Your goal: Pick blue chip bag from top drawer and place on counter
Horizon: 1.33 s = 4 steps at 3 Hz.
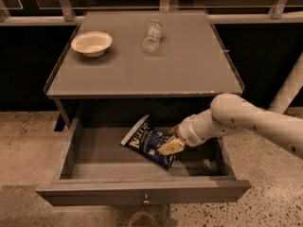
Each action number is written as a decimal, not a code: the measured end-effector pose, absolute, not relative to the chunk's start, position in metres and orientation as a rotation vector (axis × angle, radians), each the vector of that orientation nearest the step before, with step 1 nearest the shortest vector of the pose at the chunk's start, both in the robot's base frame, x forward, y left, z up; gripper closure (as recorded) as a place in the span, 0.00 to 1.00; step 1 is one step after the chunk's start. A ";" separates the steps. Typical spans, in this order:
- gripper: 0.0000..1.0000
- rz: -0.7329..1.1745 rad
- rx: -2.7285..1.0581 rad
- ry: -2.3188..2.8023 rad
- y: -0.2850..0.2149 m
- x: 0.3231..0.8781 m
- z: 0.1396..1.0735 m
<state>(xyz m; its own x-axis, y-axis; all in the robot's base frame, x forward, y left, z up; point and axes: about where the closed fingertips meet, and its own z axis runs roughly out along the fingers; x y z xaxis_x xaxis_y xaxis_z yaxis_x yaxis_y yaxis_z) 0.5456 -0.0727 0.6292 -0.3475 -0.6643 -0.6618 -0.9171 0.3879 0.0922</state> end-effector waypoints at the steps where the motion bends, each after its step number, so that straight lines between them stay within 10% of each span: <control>1: 0.88 0.625 -1.352 2.119 -0.073 0.546 0.629; 4: 1.00 0.514 -1.348 2.165 -0.124 0.492 0.736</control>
Offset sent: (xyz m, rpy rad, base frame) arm -0.0046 -0.0157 0.0590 -0.0311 -0.0409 0.0483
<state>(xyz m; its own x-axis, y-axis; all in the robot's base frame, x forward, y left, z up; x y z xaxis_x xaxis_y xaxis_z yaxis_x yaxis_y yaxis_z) 0.4923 -0.1240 0.7356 -0.3591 -0.6996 -0.6177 -0.9026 0.4287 0.0392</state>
